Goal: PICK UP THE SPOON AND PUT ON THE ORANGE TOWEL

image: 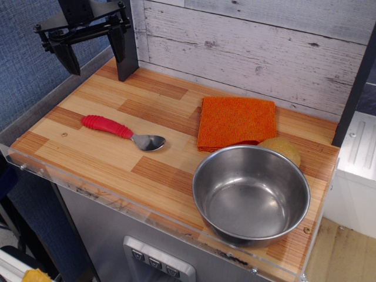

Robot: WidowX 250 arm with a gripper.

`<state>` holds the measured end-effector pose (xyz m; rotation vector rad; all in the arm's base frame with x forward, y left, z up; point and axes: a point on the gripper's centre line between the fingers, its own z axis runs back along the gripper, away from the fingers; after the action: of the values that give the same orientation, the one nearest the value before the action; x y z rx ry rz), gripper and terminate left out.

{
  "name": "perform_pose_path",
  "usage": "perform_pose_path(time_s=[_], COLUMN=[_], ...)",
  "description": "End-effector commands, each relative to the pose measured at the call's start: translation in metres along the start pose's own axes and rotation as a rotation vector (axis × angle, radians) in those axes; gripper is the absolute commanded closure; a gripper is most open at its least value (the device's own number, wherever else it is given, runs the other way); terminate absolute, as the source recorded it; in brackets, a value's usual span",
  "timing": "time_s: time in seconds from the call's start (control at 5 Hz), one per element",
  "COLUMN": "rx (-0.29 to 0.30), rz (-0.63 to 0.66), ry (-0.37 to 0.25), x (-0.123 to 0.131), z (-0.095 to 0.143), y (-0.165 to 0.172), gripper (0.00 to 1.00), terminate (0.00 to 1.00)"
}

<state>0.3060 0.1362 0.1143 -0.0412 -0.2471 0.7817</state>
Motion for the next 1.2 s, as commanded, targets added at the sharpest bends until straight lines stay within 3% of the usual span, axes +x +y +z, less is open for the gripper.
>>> perform_pose_path(time_s=[0.0,0.2,0.4,0.6,1.0], rx=[0.000,-0.068,-0.031,-0.010,0.044], rz=[0.000,0.283,0.543,0.681,0.675], ry=[0.000,0.078,0.114,0.143,0.162], x=[0.000,-0.002,-0.007,-0.012,-0.019], z=[0.000,-0.006,-0.007,-0.011,-0.046], y=[0.000,0.024,0.038,0.047,0.049], gripper=[0.00,0.00,0.00,0.00,0.00], terminate=[0.00,0.00,0.00,0.00,0.00])
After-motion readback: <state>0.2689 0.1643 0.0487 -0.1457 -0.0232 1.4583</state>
